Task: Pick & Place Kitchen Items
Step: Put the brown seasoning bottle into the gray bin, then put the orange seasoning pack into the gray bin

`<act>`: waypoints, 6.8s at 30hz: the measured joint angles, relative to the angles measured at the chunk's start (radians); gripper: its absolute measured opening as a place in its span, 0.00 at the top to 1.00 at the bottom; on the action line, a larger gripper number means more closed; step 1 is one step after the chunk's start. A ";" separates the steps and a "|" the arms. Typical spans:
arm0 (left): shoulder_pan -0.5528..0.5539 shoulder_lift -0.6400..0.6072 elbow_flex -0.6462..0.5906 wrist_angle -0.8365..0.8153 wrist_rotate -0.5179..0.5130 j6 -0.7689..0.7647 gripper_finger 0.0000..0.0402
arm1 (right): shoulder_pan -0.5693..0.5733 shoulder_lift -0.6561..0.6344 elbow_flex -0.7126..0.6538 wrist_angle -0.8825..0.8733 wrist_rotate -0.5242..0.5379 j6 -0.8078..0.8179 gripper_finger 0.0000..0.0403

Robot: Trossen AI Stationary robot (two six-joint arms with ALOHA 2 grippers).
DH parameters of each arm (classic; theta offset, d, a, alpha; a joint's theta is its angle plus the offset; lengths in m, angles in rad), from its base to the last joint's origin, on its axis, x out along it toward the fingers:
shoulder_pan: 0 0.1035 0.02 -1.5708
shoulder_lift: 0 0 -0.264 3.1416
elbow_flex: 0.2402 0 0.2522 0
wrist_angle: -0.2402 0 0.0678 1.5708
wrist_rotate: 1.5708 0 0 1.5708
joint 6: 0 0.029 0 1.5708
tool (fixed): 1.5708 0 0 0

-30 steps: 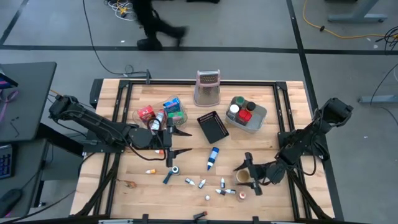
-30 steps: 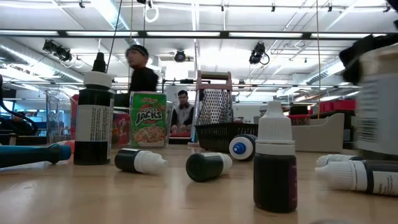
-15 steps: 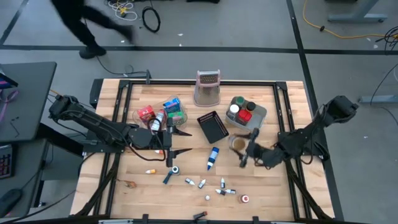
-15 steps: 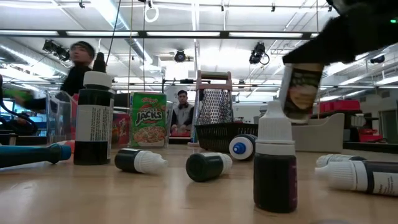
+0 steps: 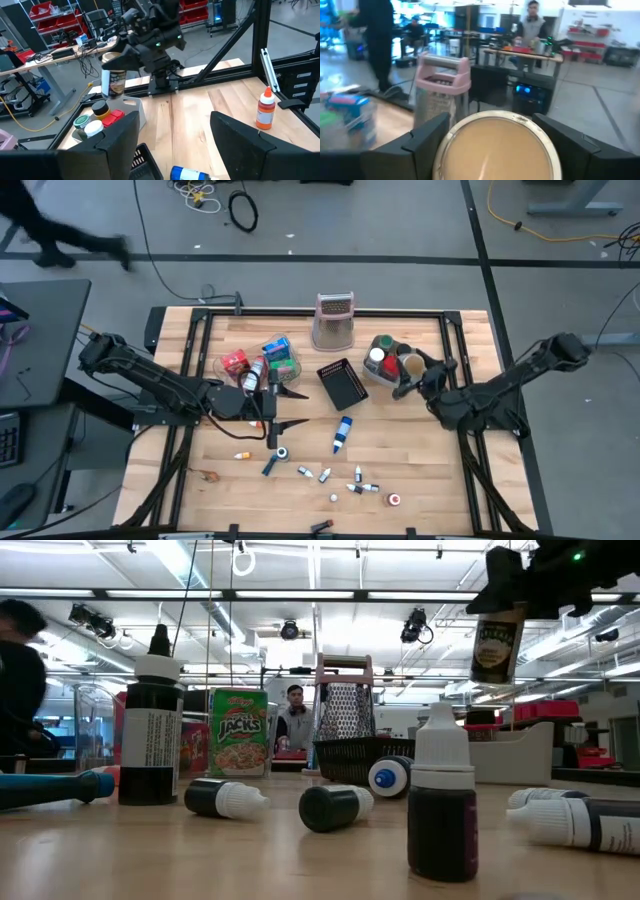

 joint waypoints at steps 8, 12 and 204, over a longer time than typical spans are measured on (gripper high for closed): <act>0.000 0.000 0.000 -0.007 0.000 -0.008 0.37 | -0.117 -0.028 0.000 -0.335 -0.046 0.336 0.30; 0.000 0.000 0.000 -0.007 0.000 -0.008 0.37 | -0.161 -0.055 0.000 -0.440 -0.103 0.455 0.30; 0.232 0.225 0.374 -0.934 0.034 -0.152 0.99 | -0.469 0.447 0.387 0.089 -1.516 -0.262 0.36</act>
